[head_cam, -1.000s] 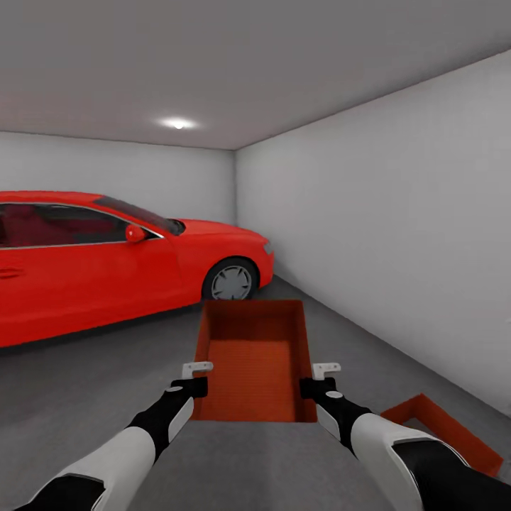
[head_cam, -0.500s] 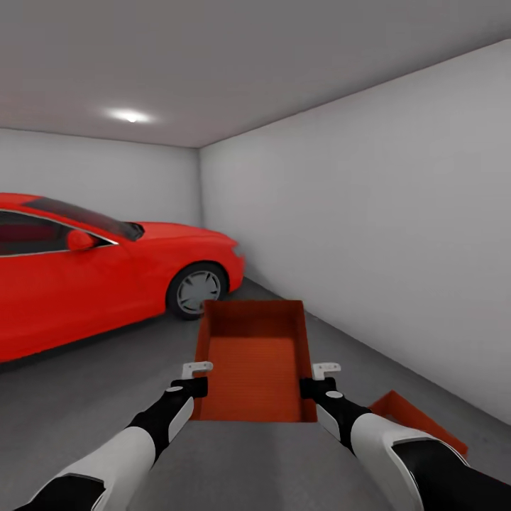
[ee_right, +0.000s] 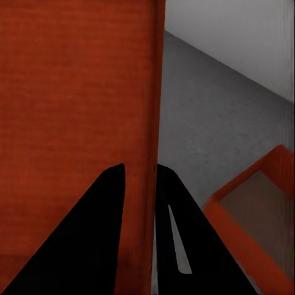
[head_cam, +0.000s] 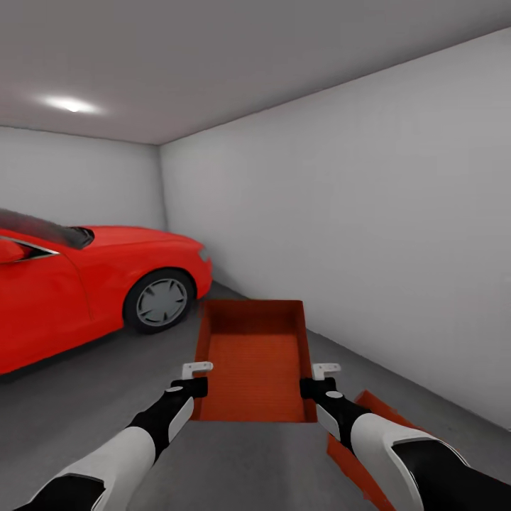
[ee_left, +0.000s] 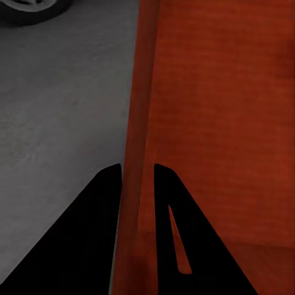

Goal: Move the two storage containers from the living room to the garage. In the garage, place one container on the floor and stack the other container on top of it (either order is fine).

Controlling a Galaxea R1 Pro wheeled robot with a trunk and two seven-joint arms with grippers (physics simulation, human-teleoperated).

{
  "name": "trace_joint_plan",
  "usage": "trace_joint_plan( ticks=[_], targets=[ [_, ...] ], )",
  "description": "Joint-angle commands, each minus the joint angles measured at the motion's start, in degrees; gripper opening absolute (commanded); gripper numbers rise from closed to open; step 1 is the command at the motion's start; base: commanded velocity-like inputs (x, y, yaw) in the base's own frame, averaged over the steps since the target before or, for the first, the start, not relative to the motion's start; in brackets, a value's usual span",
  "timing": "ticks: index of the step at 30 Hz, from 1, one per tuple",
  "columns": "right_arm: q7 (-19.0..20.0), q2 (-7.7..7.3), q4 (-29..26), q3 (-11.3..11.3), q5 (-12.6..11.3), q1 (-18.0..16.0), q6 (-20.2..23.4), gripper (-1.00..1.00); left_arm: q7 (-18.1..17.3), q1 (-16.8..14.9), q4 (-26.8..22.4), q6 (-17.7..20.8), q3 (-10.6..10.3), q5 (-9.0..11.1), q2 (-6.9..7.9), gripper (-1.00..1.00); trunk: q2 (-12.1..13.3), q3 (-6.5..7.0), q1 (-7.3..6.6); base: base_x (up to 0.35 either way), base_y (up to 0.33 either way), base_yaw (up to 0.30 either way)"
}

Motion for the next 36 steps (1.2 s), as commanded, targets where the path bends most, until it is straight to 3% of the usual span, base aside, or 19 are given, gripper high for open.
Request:
trace_joint_plan(
  ticks=[1, 24, 36],
  targets=[
    [-2.71, -2.51, 0.17, -2.52, -0.88, -0.03, -0.24, -1.0, 4.12, -0.06, -0.33, -2.26, 1.35, -0.76, 0.1, -1.0, -0.07, -0.09, 0.05, 0.322, 0.0, -0.287],
    [-2.68, -2.62, 0.17, -2.52, -0.89, -0.01, -0.24, -1.0, 4.11, -0.05, -0.55, -2.26, 1.2, -0.79, 0.1, -1.0, -0.07, -0.09, 0.05, 0.318, 0.0, -0.288],
    [-2.68, -2.68, 0.17, -2.52, -0.88, -0.02, -0.24, -1.0, 4.12, -0.05, -0.59, -2.26, 1.18, -0.75, 0.1, -1.0, -0.07, -0.09, 0.05, 0.047, 0.0, -0.288]
  ],
)
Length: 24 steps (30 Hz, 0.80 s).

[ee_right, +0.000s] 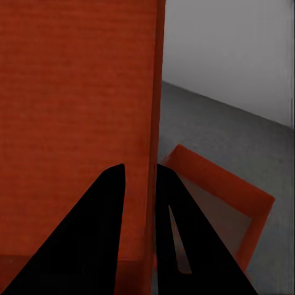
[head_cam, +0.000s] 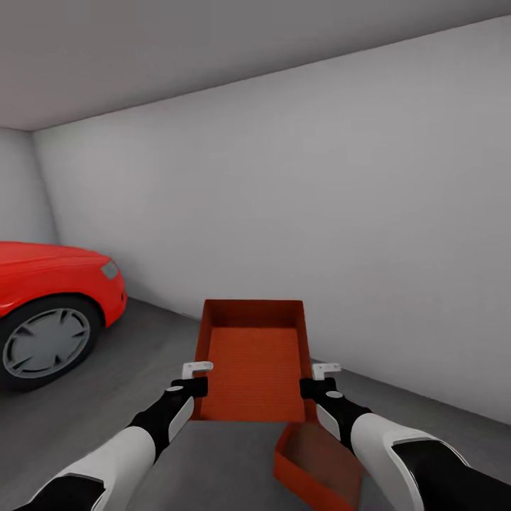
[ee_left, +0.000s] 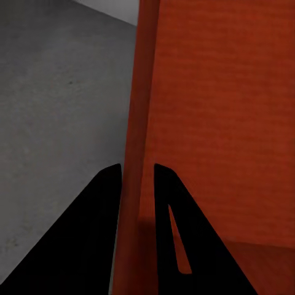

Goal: Move the two storage containers from the living room to the garage. In the garage, place one container on the floor and stack the other container on top of it (either order is fine).

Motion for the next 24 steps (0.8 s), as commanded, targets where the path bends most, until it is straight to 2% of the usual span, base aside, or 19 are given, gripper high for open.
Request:
trace_joint_plan(
  ticks=[1, 24],
  targets=[
    [-2.77, -2.66, 0.18, -2.38, -0.87, -0.06, -0.25, -1.0, 3.97, -0.06, -0.33, -2.56, 1.38, -0.77, 0.11, -1.0, -0.08, -0.1, 0.01, 0.001, 0.0, -0.287],
    [-2.78, -2.7, 0.17, -2.38, -0.87, -0.05, -0.25, -1.0, 3.97, -0.06, -0.33, -2.56, 1.39, -0.8, 0.11, -1.0, -0.08, -0.1, 0.01, 0.0, 0.0, -0.288]
  ],
)
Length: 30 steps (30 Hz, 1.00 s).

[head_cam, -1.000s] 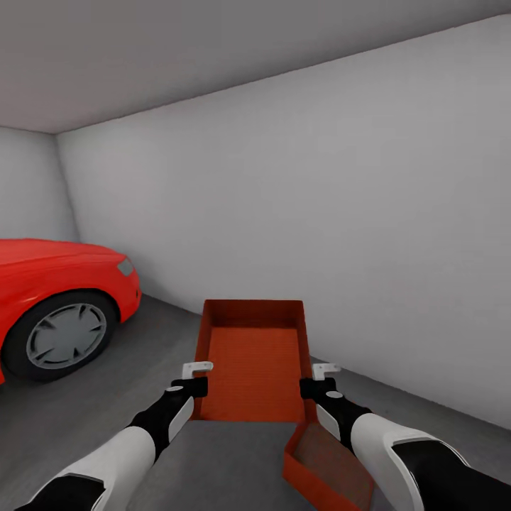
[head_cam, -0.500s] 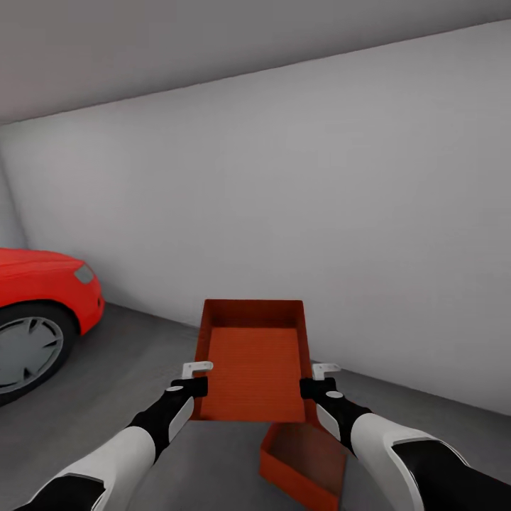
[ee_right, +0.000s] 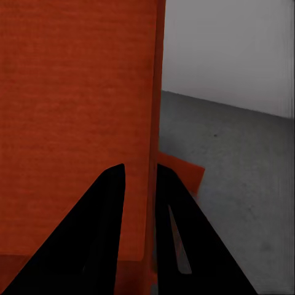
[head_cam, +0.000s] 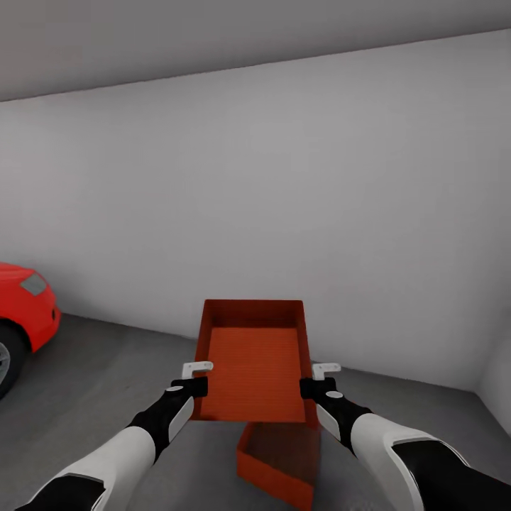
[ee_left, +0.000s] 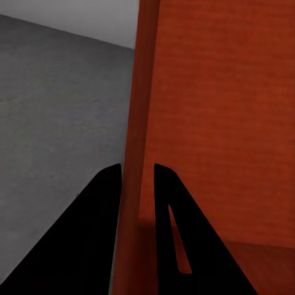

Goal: Move the two storage containers from the living room to the garage. In the garage, place one container on the floor and stack the other container on top of it (either order is fine).

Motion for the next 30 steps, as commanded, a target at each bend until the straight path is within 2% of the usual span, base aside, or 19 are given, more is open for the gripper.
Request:
trace_joint_plan(
  ticks=[1, 13, 30],
  targets=[
    [-2.77, -2.69, 0.18, -2.4, -0.88, -0.03, -0.24, -1.0, 4.0, -0.06, -0.33, -2.53, 1.33, -0.77, 0.1, -1.0, -0.08, -0.1, 0.01, 0.0, 0.0, -0.288],
    [-2.72, -2.75, 0.19, -2.4, -0.88, -0.01, -0.24, -1.0, 4.0, -0.06, -0.33, -2.53, 1.31, -0.78, 0.1, -1.0, -0.08, -0.1, 0.01, 0.0, 0.0, -0.269],
    [-2.7, -2.8, 0.19, -2.4, -0.88, -0.02, -0.24, -1.0, 4.0, -0.06, -0.33, -2.53, 1.32, -0.78, 0.1, -1.0, -0.08, -0.1, 0.01, 0.0, 0.0, -0.017]
  ],
)
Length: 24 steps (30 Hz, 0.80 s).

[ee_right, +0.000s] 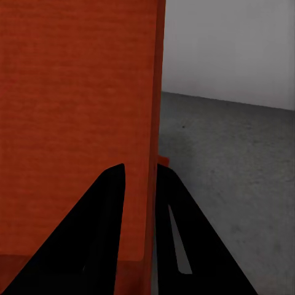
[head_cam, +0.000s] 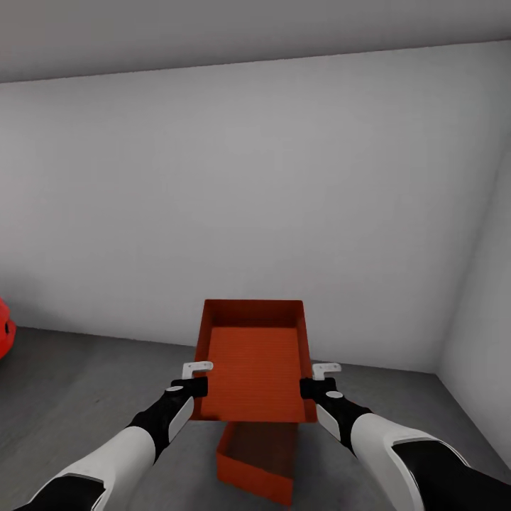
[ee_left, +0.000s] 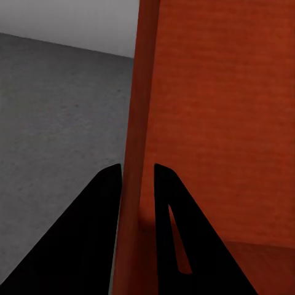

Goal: Move the two storage containers from the living room to the garage. In the garage, place one container on the floor and stack the other container on top of it (either order is fine).

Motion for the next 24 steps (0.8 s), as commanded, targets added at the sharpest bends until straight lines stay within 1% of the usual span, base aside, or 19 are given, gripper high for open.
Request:
trace_joint_plan(
  ticks=[1, 9, 24],
  targets=[
    [-2.72, -2.8, 0.17, -2.37, -0.87, -0.02, -0.25, -1.0, 3.99, -0.07, -0.3, -2.58, 1.34, -0.78, 0.09, -1.0, -0.08, -0.1, 0.01, 0.0, 0.0, 0.0],
    [-2.79, -2.71, 0.17, -2.37, -0.87, -0.05, -0.25, -1.0, 3.99, -0.07, -0.36, -2.58, 1.35, -0.75, 0.09, -1.0, -0.08, -0.1, 0.01, 0.0, 0.0, -0.019],
    [-2.86, -2.54, 0.17, -2.37, -0.87, -0.02, -0.25, -1.0, 3.99, -0.07, -0.39, -2.58, 1.34, -0.74, 0.09, -1.0, -0.08, -0.1, 0.01, 0.0, 0.0, -0.232]
  ],
)
